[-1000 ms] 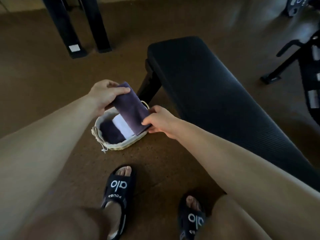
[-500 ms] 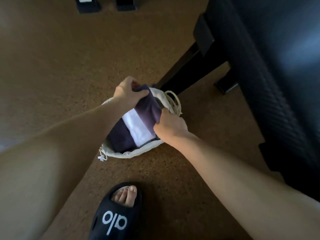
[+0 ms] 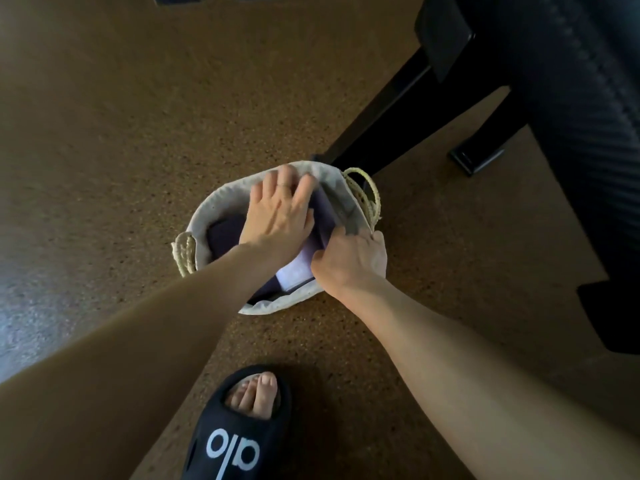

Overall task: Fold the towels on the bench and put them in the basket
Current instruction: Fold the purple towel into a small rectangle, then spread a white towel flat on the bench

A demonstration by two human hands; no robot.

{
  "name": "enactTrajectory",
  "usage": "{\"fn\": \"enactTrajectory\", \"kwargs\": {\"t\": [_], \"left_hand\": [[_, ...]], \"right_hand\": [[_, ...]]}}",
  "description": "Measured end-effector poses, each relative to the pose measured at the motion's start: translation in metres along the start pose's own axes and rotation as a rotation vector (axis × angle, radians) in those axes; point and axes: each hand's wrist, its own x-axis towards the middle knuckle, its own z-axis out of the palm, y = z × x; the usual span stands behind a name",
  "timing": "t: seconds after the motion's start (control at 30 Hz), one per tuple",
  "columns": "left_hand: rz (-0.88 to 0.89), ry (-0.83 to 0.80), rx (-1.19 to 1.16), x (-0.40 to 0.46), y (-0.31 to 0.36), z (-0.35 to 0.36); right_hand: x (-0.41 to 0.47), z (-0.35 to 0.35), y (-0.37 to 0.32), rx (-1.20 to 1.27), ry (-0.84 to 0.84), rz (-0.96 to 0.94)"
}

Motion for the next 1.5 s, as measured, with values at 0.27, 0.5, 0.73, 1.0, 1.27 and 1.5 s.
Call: {"fn": "enactTrajectory", "kwargs": {"t": [0.27, 0.5, 0.73, 1.0, 1.27, 1.5], "left_hand": [[0.192, -0.324, 0.070, -0.006, -0.004, -0.002], [0.285, -0.458, 0.296, 0.001, 0.023, -0.100], [0.471, -0.274, 0.388, 0.007, 0.114, -0.285], [0.596, -0.441, -0.247, -0.112, 0.329, -0.396], [0.960, -0.785, -0.180, -0.268, 0.495, -0.372], [0.846, -0.936, -0.085, -0.340, 0.529, -0.325]], "right_hand": [[-0.009, 0.010, 0.005, -0.141, 0.097, -0.036], [-0.076, -0.089, 0.010, -0.157, 0.105, -0.240], [-0.183, -0.251, 0.062, 0.168, 0.110, -0.152], [-0.373, -0.310, 0.238, 0.201, 0.205, 0.234], [-0.543, -0.243, 0.362, 0.136, -0.287, 0.534], [-0.603, -0.184, 0.383, 0.233, -0.497, 0.554]]}}
